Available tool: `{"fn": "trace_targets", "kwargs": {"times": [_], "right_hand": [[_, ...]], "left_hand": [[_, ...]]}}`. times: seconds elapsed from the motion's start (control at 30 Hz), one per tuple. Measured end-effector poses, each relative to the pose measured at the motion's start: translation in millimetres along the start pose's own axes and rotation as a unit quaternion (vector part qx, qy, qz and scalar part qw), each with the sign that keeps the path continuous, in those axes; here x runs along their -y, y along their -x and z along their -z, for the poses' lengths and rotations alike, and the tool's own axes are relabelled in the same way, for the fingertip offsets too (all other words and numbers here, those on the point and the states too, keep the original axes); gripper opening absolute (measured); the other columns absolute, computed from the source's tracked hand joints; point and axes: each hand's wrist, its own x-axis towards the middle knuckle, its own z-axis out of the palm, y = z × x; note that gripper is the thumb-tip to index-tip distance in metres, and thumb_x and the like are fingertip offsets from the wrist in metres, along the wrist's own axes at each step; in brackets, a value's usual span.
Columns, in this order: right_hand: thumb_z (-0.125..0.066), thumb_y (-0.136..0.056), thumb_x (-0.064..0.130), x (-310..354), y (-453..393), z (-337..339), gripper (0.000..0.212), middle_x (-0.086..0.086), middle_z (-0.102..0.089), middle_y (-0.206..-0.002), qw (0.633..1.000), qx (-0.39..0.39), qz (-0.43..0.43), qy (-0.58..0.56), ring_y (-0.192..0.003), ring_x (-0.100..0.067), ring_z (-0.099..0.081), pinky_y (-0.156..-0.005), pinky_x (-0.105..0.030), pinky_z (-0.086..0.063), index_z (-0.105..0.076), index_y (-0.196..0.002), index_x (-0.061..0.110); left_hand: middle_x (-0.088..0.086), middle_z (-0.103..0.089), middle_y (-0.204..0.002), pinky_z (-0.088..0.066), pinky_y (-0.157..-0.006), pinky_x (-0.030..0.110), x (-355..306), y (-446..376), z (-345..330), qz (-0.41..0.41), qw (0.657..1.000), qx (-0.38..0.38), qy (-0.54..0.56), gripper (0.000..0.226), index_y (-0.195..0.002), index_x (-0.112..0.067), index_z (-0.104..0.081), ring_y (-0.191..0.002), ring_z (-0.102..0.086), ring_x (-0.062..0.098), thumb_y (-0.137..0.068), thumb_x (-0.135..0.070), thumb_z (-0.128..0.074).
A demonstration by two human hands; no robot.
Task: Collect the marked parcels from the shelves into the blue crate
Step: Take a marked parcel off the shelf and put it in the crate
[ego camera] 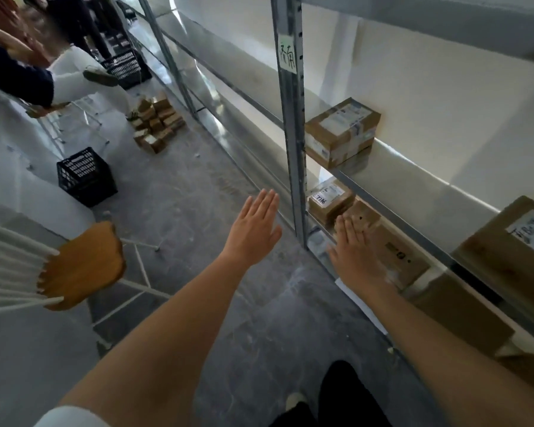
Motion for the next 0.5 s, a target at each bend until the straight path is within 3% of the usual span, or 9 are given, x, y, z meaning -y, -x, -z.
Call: {"fn": "trace_targets", "kwargs": {"times": [0.3,0.5], "right_hand": [[-0.031,-0.103,0.043,-16,-90,-34,0.071,-0.014,0.000,-0.163,0.998,0.061,-0.016,0.025,-0.151,-0.028,0.002,-0.121,-0.040,-0.003,0.002,-0.154,0.006],[-0.030,-0.103,0.042,-11,-143,-53,0.072,-0.014,0.004,-0.163,0.993,0.101,-0.056,0.003,-0.151,-0.027,0.005,-0.121,-0.039,-0.001,0.006,-0.153,0.004]], "left_hand": [[0.005,-0.004,-0.162,-0.002,-0.123,0.039,37,-113,-44,-0.095,0.994,0.056,0.004,0.065,-0.154,-0.012,-0.003,-0.149,0.003,0.017,-0.101,-0.043,-0.024],[0.005,-0.011,-0.162,-0.004,-0.123,0.037,76,-153,-75,-0.055,0.992,0.098,0.055,0.063,-0.154,-0.012,-0.010,-0.150,-0.003,0.017,-0.101,-0.040,-0.030]]}}
